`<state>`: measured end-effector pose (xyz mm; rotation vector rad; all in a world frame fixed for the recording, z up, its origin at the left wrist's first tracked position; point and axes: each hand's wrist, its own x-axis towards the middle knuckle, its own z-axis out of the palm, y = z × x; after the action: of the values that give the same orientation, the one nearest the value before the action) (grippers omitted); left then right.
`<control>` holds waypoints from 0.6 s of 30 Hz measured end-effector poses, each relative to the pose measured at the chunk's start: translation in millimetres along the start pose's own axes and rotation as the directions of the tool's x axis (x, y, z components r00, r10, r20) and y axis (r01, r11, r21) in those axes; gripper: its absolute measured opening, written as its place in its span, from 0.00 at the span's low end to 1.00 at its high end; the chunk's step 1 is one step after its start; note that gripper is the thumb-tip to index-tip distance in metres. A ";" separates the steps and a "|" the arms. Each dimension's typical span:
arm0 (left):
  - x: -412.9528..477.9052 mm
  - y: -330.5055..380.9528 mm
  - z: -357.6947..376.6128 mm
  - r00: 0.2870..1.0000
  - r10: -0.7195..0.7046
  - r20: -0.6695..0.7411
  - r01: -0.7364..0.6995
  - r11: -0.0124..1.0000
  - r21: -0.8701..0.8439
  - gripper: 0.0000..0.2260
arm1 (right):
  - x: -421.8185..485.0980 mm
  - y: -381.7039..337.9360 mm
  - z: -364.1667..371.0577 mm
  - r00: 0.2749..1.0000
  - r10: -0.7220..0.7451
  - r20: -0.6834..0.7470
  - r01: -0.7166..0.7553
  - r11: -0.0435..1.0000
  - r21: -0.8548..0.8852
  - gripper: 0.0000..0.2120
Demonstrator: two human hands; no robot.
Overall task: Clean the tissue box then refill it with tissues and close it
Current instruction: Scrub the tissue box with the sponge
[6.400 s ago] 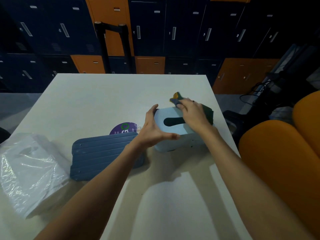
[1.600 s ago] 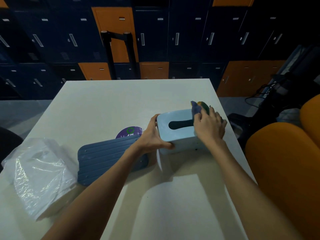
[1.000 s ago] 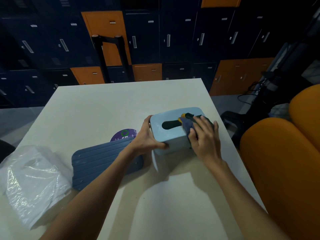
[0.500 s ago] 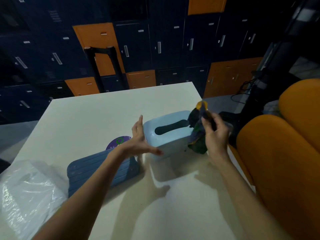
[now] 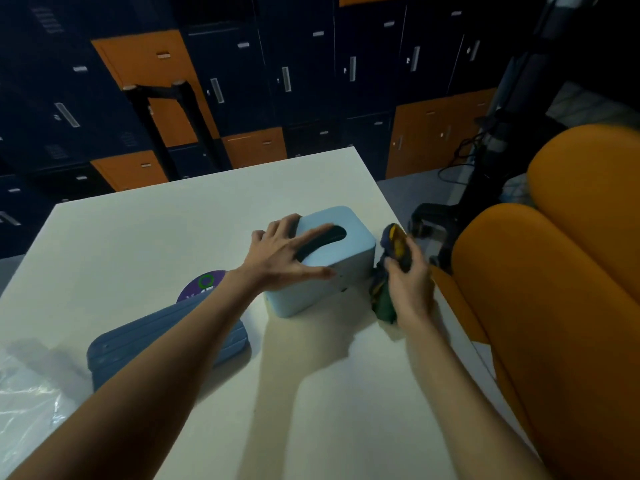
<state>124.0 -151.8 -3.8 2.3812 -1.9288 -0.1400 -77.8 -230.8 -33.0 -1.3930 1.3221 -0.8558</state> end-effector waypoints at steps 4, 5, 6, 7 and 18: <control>-0.9 -0.1 2.5 0.999 -0.029 -0.017 0.030 1.000 0.007 0.37 | -45.0 -10.4 26.6 0.993 -0.017 0.116 0.037 0.984 -0.175 0.34; -0.2 0.0 4.7 0.999 -0.032 -0.018 0.032 0.999 0.001 0.37 | -54.1 -10.4 30.1 0.992 -0.005 0.127 0.029 0.983 -0.180 0.34; 0.0 -0.4 4.7 0.999 -0.033 -0.018 0.033 0.999 -0.003 0.37 | -62.2 -7.9 34.1 0.990 0.002 0.141 0.023 0.985 -0.171 0.34; 0.3 -0.5 5.5 0.999 -0.033 -0.014 0.033 0.999 -0.005 0.37 | -68.4 -5.0 36.6 0.987 0.003 0.160 0.022 0.988 -0.156 0.34; -0.2 1.0 5.2 0.999 -0.050 -0.020 0.050 0.999 -0.006 0.36 | -23.6 -5.9 18.5 0.992 0.001 0.125 -0.001 1.000 0.001 0.30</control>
<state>122.4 -151.8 -8.8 2.4194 -1.8585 -0.1240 -62.3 -204.8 -28.9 -1.4219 1.2260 -0.7559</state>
